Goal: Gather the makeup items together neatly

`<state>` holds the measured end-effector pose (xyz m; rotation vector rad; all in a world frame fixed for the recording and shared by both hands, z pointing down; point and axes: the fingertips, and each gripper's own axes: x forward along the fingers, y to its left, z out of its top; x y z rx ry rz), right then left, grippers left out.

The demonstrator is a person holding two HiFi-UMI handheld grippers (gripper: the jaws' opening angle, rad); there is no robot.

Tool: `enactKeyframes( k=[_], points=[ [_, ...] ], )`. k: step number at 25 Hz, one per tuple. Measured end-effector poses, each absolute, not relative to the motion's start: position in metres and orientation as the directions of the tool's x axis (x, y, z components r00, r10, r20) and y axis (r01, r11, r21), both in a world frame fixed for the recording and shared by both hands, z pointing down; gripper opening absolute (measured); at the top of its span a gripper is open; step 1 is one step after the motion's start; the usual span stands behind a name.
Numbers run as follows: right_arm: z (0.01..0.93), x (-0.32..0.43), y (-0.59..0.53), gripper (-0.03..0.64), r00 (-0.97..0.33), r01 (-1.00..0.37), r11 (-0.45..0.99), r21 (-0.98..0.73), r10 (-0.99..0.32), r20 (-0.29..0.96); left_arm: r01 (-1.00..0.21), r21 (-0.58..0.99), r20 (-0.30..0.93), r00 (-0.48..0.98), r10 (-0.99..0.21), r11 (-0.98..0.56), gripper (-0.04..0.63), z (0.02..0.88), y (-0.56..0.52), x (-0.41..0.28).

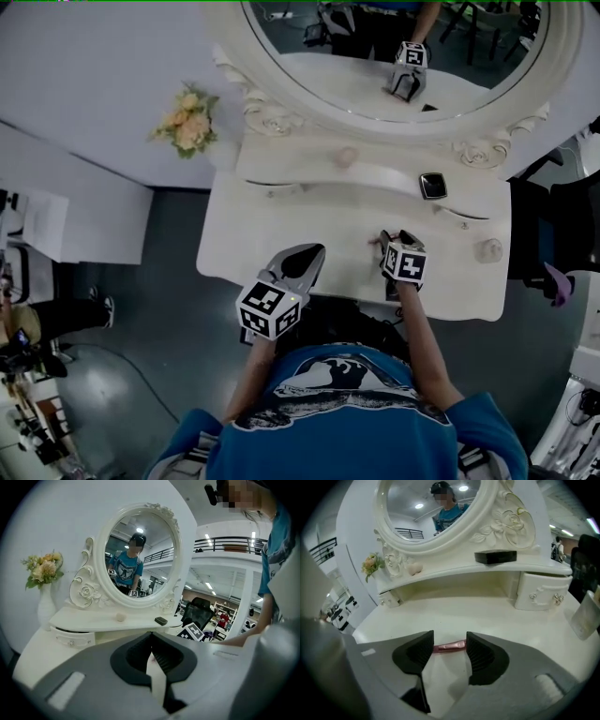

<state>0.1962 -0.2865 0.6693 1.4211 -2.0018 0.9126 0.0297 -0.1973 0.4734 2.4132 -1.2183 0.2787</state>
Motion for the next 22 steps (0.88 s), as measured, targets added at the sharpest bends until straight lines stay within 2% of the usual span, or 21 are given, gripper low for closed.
enactKeyframes(
  k=[5, 8, 11, 18, 22],
  points=[
    [0.669, 0.162, -0.283, 0.222, -0.461, -0.852, 0.486, -0.194, -0.521, 0.718, -0.824, 0.272, 0.374, 0.566, -0.734, -0.497, 0.012, 0.477, -0.197, 0.027],
    [0.669, 0.132, -0.269, 0.222, -0.582, -0.706, 0.681, -0.193, -0.403, 0.706, -0.831, 0.274, 0.379, 0.555, -0.74, -0.483, 0.012, 0.479, -0.197, 0.025],
    [0.67, 0.112, -0.256, 0.222, -0.634, -0.556, 0.818, -0.148, -0.302, 0.712, -0.84, 0.267, 0.395, 0.542, -0.742, -0.472, 0.012, 0.481, -0.196, 0.02],
    [0.671, 0.092, -0.232, 0.222, -0.652, -0.231, 0.967, -0.108, -0.071, 0.755, -0.84, 0.263, 0.414, 0.543, -0.731, -0.475, 0.012, 0.484, -0.196, 0.009],
    [0.673, 0.084, -0.229, 0.222, -0.619, -0.165, 0.983, -0.078, -0.042, 0.784, -0.829, 0.265, 0.414, 0.559, -0.719, -0.492, 0.012, 0.483, -0.201, 0.003]
  ],
)
